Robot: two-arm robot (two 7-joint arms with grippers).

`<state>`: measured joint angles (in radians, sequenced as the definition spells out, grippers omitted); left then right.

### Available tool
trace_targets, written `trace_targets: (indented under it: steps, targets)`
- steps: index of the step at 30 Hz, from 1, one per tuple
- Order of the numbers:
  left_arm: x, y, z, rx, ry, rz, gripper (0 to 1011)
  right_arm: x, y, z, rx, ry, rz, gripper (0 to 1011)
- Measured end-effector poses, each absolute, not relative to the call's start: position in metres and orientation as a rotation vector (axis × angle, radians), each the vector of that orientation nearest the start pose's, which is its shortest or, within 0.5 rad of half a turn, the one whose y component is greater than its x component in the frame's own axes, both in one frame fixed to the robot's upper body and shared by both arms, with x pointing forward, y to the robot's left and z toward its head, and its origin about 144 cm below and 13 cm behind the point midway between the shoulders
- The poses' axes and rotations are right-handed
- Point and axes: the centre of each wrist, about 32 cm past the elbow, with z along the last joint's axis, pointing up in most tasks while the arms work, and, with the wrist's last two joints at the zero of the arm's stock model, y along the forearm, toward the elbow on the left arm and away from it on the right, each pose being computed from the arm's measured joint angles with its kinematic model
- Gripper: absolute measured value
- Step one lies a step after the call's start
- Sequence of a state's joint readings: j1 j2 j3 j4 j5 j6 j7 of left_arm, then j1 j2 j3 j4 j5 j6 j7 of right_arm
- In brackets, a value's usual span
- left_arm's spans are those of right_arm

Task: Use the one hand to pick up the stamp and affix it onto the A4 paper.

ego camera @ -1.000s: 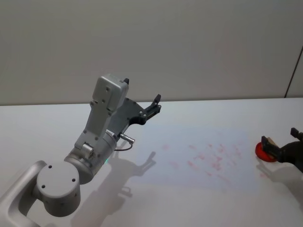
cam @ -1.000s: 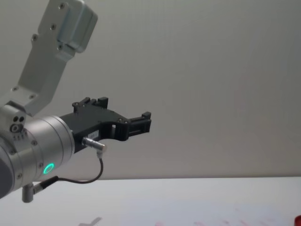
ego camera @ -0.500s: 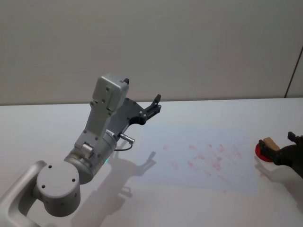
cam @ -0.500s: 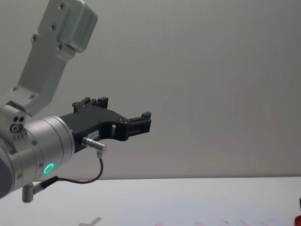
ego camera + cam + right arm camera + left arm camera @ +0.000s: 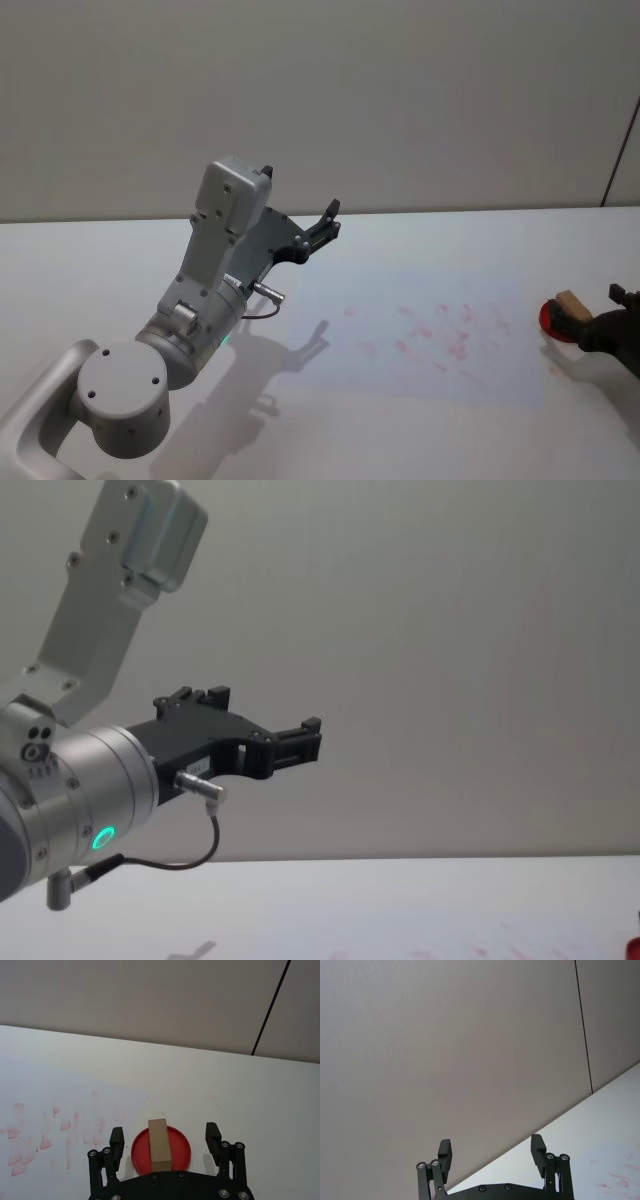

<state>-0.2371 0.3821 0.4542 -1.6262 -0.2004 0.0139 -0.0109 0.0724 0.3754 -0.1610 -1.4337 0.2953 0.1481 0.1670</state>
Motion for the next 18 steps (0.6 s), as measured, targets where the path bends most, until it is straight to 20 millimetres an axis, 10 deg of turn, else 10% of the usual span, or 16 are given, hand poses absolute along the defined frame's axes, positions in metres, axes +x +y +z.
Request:
trace_targets:
  steps: [18]
  targets:
    - [0.492, 0.1984, 1.2044, 0.061, -0.268, 1.124, 1001, 0.4775, -0.3024, 1.1226, -0.285, 0.165, -1.303, 1001]
